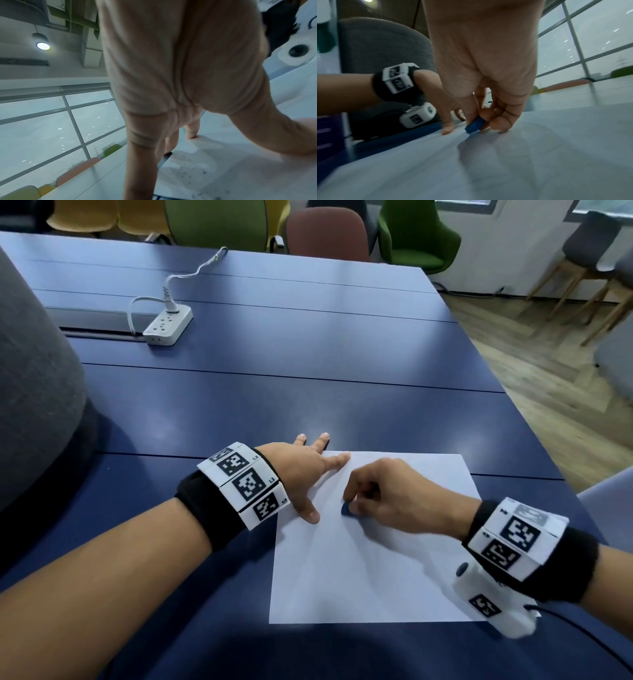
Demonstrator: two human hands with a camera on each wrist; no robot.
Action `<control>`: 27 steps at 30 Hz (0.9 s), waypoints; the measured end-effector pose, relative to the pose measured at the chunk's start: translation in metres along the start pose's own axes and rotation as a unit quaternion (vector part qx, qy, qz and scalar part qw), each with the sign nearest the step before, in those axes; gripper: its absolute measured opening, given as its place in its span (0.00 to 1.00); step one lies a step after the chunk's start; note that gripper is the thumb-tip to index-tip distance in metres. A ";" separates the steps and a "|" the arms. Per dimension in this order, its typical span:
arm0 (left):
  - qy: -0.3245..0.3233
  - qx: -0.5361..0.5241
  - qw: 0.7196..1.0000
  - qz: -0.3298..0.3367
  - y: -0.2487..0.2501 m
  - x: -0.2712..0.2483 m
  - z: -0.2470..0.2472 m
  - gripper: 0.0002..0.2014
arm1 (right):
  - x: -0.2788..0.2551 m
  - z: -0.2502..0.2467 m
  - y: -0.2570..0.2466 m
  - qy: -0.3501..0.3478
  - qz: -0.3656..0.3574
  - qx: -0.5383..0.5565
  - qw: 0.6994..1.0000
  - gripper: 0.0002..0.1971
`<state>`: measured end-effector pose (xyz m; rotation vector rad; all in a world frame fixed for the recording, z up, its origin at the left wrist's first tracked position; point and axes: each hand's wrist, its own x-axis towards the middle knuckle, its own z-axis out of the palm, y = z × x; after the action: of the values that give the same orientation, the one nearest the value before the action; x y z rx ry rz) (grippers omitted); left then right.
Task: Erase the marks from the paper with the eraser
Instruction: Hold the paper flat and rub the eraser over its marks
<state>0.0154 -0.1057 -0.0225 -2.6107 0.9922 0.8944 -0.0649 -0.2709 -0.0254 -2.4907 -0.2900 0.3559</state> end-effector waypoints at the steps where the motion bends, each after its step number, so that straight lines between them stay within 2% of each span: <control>1: 0.000 0.000 1.000 0.000 0.000 0.001 0.000 0.59 | -0.007 0.005 -0.005 -0.030 -0.016 -0.004 0.999 0.02; 3: -0.001 -0.002 1.000 0.000 0.000 0.001 0.000 0.59 | -0.014 0.010 -0.012 -0.078 -0.041 -0.020 0.996 0.02; 4: -0.001 -0.002 1.000 0.001 0.000 0.001 0.000 0.59 | -0.012 0.008 -0.012 -0.077 -0.039 -0.024 0.996 0.02; 8: 0.003 0.003 1.000 0.001 0.001 0.001 0.000 0.58 | -0.002 -0.002 0.000 0.005 -0.001 -0.012 1.000 0.00; 9: 0.004 0.005 1.000 0.000 0.001 0.002 0.001 0.59 | -0.006 0.001 -0.001 -0.003 -0.007 -0.005 1.000 0.01; 13: 0.001 0.010 1.000 -0.001 0.000 0.002 0.001 0.59 | -0.025 0.012 -0.015 -0.104 -0.058 -0.005 0.993 0.03; 18: 0.003 0.016 1.000 -0.001 0.001 0.001 0.000 0.59 | -0.014 0.004 -0.005 -0.018 -0.023 -0.007 1.000 0.02; 23: 0.002 0.015 1.000 -0.002 0.000 0.001 0.001 0.59 | -0.036 0.014 -0.018 -0.127 -0.068 -0.010 0.989 0.04; 27: -0.001 0.016 1.000 -0.002 0.000 0.002 0.000 0.59 | -0.023 0.006 -0.008 -0.036 -0.032 -0.004 0.999 0.03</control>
<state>0.0162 -0.1067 -0.0235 -2.5832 0.9925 0.8734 -0.0894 -0.2683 -0.0212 -2.4728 -0.3990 0.4204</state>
